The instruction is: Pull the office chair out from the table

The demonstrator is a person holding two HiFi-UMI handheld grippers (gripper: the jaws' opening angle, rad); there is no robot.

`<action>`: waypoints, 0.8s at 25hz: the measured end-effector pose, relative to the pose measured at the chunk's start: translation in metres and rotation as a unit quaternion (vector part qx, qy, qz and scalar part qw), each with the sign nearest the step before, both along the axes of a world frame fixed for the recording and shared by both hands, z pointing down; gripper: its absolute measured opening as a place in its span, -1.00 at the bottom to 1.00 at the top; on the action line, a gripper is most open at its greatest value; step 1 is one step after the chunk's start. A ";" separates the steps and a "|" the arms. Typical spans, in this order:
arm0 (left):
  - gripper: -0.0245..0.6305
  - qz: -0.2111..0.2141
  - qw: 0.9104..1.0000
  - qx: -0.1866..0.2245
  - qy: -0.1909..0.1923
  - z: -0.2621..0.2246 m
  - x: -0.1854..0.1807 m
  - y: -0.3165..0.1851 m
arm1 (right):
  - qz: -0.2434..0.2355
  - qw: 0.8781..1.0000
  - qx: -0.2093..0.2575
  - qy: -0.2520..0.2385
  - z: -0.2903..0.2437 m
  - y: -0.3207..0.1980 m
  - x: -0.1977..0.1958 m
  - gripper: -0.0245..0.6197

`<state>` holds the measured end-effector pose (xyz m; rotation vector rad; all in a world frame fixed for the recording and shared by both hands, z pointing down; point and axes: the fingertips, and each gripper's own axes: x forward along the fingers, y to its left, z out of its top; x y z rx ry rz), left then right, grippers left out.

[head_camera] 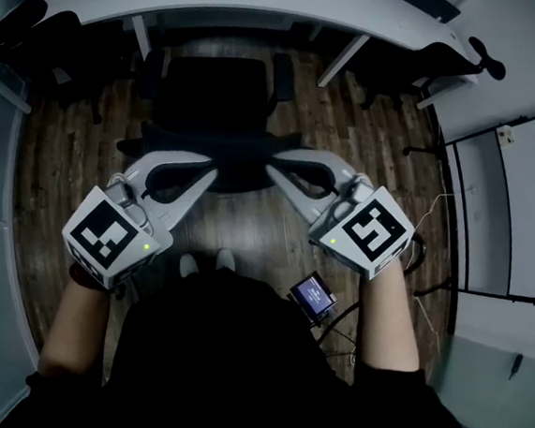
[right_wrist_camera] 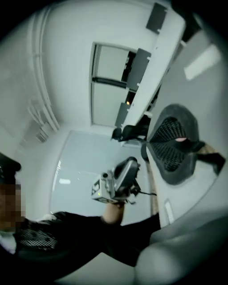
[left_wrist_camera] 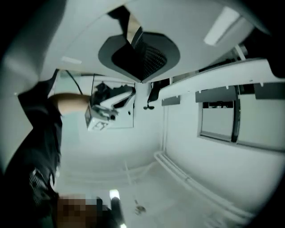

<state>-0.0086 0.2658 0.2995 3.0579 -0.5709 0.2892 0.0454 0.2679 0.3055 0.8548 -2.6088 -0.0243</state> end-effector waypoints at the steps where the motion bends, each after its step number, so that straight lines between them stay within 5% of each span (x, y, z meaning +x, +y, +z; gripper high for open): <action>1: -0.91 -0.024 0.999 -0.022 0.039 -0.012 -0.002 -0.005 | 0.035 0.999 0.001 -0.035 -0.010 -0.007 0.008 -0.92; 5: -0.91 -0.087 0.992 -0.035 0.079 -0.030 -0.007 -0.021 | 0.090 0.991 0.022 -0.098 -0.032 -0.016 0.029 -0.92; 20: -0.91 -0.087 0.994 -0.039 0.059 -0.028 -0.002 -0.016 | 0.099 0.986 0.011 -0.131 -0.039 -0.002 0.039 -0.92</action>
